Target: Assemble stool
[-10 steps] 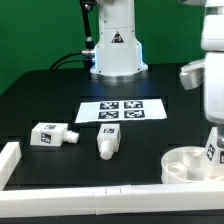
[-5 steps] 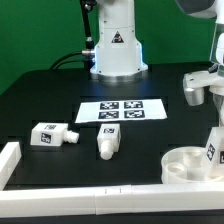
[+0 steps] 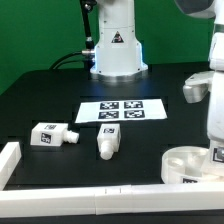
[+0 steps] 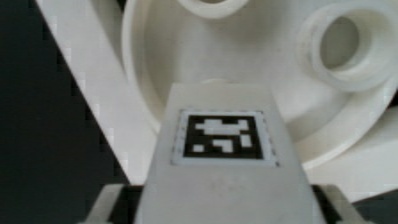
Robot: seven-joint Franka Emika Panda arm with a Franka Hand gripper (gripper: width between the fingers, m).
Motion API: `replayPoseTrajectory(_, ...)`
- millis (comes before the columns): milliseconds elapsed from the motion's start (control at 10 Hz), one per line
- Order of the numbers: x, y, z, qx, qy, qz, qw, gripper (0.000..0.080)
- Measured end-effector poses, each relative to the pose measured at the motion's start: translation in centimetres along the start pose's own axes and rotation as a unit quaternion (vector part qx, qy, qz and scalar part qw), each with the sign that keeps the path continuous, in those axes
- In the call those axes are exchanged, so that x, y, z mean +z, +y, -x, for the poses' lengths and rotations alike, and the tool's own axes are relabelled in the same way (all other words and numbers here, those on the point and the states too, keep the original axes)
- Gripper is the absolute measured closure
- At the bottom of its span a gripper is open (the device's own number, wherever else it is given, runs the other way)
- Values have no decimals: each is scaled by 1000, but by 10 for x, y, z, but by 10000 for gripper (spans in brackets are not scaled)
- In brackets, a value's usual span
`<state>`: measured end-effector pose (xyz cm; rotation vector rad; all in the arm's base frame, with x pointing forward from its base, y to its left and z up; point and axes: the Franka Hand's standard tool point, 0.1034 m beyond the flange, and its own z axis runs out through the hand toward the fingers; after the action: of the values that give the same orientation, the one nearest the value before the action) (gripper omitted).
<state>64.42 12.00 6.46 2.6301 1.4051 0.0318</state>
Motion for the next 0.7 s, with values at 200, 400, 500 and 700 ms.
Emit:
replayPoseTrajectory(200,-2,10,7,106,-4,-11,994,467)
replayPoseTrajectory(400,-1,8,7,159,-6,-12,987,466)
replayPoseTrajectory(500,-1,7,7,209,-5,-13,978,466)
replayPoseTrajectory(700,-5,17,10,367,4,-22,930,466)
